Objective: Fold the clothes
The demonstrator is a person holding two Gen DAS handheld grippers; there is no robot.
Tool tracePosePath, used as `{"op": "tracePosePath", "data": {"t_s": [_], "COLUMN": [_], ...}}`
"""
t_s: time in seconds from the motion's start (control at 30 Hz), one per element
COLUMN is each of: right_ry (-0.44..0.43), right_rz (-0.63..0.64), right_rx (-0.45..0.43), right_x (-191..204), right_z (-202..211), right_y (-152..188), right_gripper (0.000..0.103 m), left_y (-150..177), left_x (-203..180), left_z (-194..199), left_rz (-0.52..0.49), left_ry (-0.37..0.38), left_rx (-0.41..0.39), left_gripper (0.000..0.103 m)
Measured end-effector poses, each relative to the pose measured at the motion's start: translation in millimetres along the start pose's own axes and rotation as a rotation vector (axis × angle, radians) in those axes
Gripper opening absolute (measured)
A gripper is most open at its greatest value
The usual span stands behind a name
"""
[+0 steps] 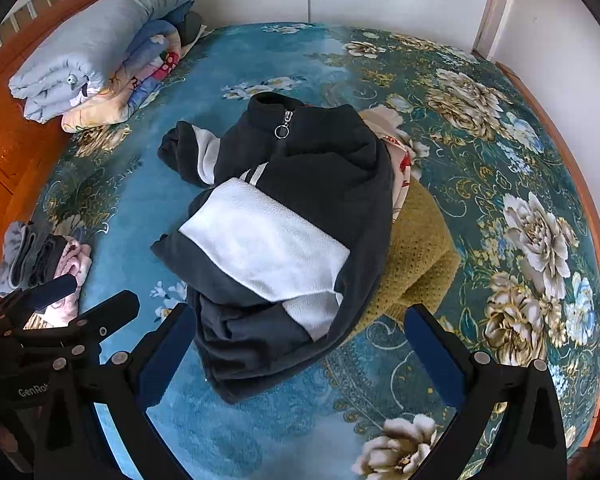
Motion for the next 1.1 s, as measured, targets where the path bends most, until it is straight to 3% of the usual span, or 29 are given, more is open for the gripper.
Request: {"op": "tracePosePath", "data": {"t_s": [0.1, 0.23, 0.53, 1.1], "right_ry": [0.003, 0.005, -0.040, -0.058], "right_rz": [-0.002, -0.006, -0.016, -0.011], "right_rx": [0.033, 0.072, 0.067, 0.063], "right_x": [-0.3, -0.9, -4.8, -2.0], "right_z": [-12.8, -29.6, -47.6, -34.4], "right_y": [-3.6, -8.4, -6.8, -6.4], "right_gripper": [0.103, 0.103, 0.103, 0.103], "left_y": [-12.2, -11.6, -10.1, -10.4], "left_x": [0.6, -0.9, 4.7, 1.9], "left_z": [-23.1, -39.4, -52.5, -37.8], "left_rz": [0.001, 0.010, 0.015, 0.014], "left_ry": [-0.024, -0.029, -0.012, 0.009], "left_rx": [0.034, 0.020, 0.043, 0.024], "left_gripper": [0.103, 0.103, 0.103, 0.103]}}
Point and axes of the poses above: each gripper's, at about its wrist camera, not at the fingertips, and z roughly against the way its jaws point, x to its left, y to its underside, the point moved 5 cm from there along -z, roughly the way its jaws point, and after that the axes turned 7 degrees about -y, right-handed, at the moved point
